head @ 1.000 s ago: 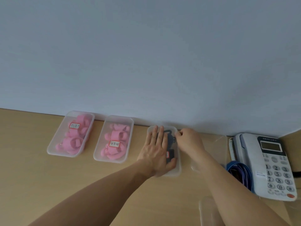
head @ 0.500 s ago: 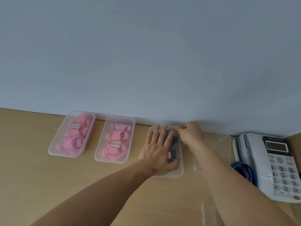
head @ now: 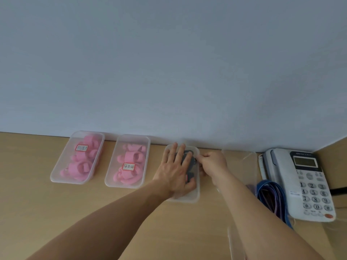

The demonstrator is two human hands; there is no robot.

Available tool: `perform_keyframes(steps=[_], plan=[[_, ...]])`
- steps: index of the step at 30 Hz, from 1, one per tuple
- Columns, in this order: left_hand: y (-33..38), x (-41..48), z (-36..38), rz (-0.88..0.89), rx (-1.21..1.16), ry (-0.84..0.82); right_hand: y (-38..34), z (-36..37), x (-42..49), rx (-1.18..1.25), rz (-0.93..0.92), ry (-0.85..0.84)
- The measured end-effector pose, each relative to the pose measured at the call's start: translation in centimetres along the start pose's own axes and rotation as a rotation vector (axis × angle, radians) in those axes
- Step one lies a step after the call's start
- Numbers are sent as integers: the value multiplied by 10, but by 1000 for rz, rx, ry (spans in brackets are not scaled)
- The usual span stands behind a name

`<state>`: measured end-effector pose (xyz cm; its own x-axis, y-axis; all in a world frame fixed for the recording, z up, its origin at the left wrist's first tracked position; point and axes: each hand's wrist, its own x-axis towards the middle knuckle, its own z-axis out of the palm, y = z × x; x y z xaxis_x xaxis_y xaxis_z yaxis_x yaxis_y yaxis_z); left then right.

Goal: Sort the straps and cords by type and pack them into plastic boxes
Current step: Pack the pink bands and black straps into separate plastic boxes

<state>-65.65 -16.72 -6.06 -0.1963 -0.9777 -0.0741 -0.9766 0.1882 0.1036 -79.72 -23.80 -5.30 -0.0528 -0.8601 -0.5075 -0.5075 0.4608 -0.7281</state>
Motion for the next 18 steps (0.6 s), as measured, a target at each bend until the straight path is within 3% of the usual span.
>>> perform_keyframes(steps=[8, 12, 18], plan=[[-12, 4, 2, 25, -19, 12, 1, 9, -1, 194, 97, -14], [-15, 0, 7, 13, -20, 41, -7, 10, 8, 136, 27, 84], [-14, 0, 7, 0, -12, 22, -7, 19, 15, 193, 43, 103]])
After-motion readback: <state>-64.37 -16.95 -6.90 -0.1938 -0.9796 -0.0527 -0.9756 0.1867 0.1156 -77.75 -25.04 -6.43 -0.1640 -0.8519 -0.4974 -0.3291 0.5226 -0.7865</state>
